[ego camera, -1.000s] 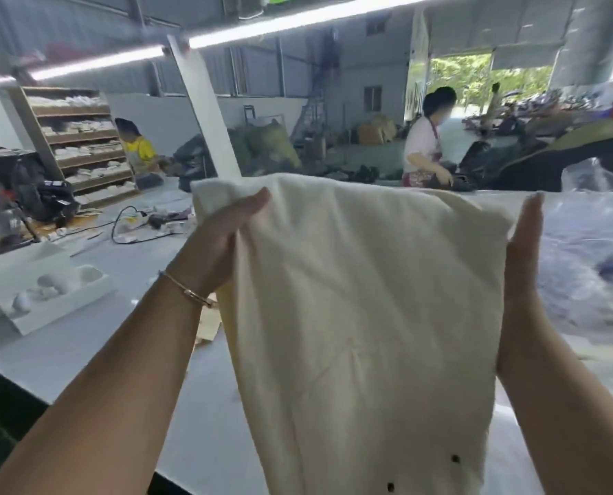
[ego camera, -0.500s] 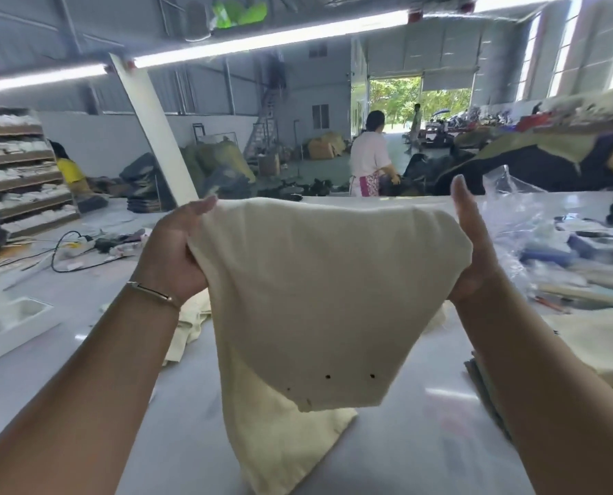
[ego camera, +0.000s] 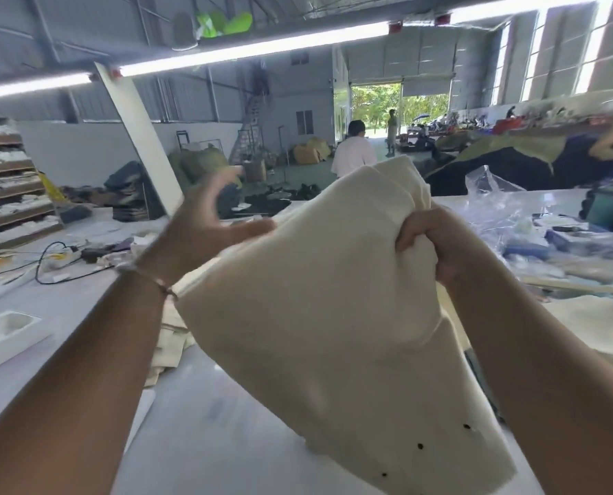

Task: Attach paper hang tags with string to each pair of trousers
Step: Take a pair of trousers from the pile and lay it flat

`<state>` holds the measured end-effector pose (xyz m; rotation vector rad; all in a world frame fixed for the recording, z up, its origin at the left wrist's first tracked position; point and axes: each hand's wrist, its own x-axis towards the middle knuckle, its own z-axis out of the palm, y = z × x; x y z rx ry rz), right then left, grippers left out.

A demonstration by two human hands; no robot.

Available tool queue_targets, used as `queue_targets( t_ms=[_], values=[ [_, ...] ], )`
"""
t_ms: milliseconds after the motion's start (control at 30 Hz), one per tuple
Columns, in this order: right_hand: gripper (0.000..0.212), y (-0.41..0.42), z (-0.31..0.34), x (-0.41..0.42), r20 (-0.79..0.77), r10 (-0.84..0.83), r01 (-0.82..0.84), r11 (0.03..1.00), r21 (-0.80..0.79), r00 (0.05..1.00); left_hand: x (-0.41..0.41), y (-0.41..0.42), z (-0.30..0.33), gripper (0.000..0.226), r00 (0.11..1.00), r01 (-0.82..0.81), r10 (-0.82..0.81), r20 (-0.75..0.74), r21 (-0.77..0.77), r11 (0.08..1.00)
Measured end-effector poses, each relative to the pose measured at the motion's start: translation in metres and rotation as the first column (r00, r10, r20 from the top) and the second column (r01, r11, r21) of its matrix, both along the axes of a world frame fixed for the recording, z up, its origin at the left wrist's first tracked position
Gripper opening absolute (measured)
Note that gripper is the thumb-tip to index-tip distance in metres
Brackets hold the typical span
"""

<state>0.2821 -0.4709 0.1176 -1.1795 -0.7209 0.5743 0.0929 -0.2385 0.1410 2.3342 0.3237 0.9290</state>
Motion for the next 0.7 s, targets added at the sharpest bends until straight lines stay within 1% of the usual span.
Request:
queue_targets(
  t_ms=[33,67,100,133,200,233,300,333,400,433,467,500,533,567,600,633,700],
  values=[
    [0.039,-0.002,0.001,-0.001,0.024,-0.022,0.022,1.000,-0.011,0.999,0.012,-0.016,0.003,0.111,0.976,0.101,-0.099,-0.193,0.004,0.995],
    [0.039,-0.006,0.002,-0.002,0.048,-0.039,0.040,0.999,-0.025,0.998,0.024,-0.033,0.005,0.111,0.918,0.173,-0.174,-0.356,-0.036,0.984],
    [0.041,-0.011,0.002,0.000,0.075,-0.050,0.053,0.998,-0.041,0.996,0.035,-0.047,0.004,0.100,0.856,0.208,-0.218,-0.468,-0.074,0.975],
    [0.045,-0.017,0.000,0.002,0.100,-0.065,0.071,0.996,-0.059,0.993,0.046,-0.058,0.000,0.082,0.816,0.221,-0.236,-0.528,-0.093,0.971],
    [0.051,-0.032,-0.005,0.010,0.129,-0.110,0.122,0.988,-0.091,0.986,0.067,-0.072,-0.010,0.049,0.813,0.184,-0.210,-0.544,-0.102,0.978],
    [0.046,-0.039,-0.007,0.015,0.128,-0.130,0.144,0.984,-0.110,0.983,0.076,-0.078,-0.013,0.038,0.815,0.174,-0.212,-0.539,-0.122,0.977],
    [0.031,-0.056,-0.012,0.028,0.132,-0.184,0.206,0.962,-0.177,0.974,0.093,-0.089,-0.017,0.029,0.802,0.189,-0.280,-0.528,-0.220,0.957],
    [0.026,-0.065,-0.014,0.036,0.166,-0.220,0.255,0.940,-0.228,0.961,0.101,-0.096,-0.018,0.028,0.786,0.202,-0.341,-0.515,-0.308,0.930],
    [0.019,-0.083,-0.022,0.056,0.292,-0.321,0.405,0.864,-0.300,0.901,0.120,-0.110,-0.019,0.026,0.749,0.208,-0.474,-0.463,-0.515,0.831],
    [0.020,-0.091,-0.030,0.065,0.368,-0.392,0.505,0.811,-0.295,0.843,0.129,-0.118,-0.021,0.026,0.732,0.198,-0.528,-0.430,-0.608,0.769],
    [0.023,-0.097,-0.038,0.072,0.434,-0.479,0.616,0.743,-0.263,0.763,0.139,-0.126,-0.022,0.027,0.724,0.186,-0.567,-0.392,-0.681,0.708],
    [0.027,-0.101,-0.046,0.075,0.500,-0.570,0.733,0.643,-0.224,0.652,0.148,-0.133,-0.023,0.027,0.726,0.173,-0.591,-0.351,-0.740,0.651],
    [0.032,-0.105,-0.055,0.076,0.572,-0.618,0.819,0.544,-0.185,0.540,0.157,-0.141,-0.025,0.024,0.737,0.171,-0.603,-0.305,-0.779,0.603],
    [0.035,-0.108,-0.064,0.075,0.636,-0.619,0.860,0.489,-0.148,0.461,0.165,-0.151,-0.026,0.023,0.751,0.180,-0.610,-0.253,-0.810,0.558],
    [0.038,-0.111,-0.073,0.074,0.686,-0.595,0.870,0.479,-0.115,0.418,0.172,-0.160,-0.026,0.023,0.769,0.204,-0.610,-0.191,-0.831,0.517],
    [0.043,-0.113,-0.082,0.072,0.721,-0.569,0.869,0.487,-0.092,0.395,0.178,-0.171,-0.027,0.024,0.786,0.244,-0.608,-0.111,-0.848,0.470],
    [0.056,-0.118,-0.093,0.068,0.755,-0.556,0.884,0.464,-0.066,0.348,0.187,-0.188,-0.027,0.028,0.793,0.360,-0.602,0.090,-0.867,0.344]
  ],
)
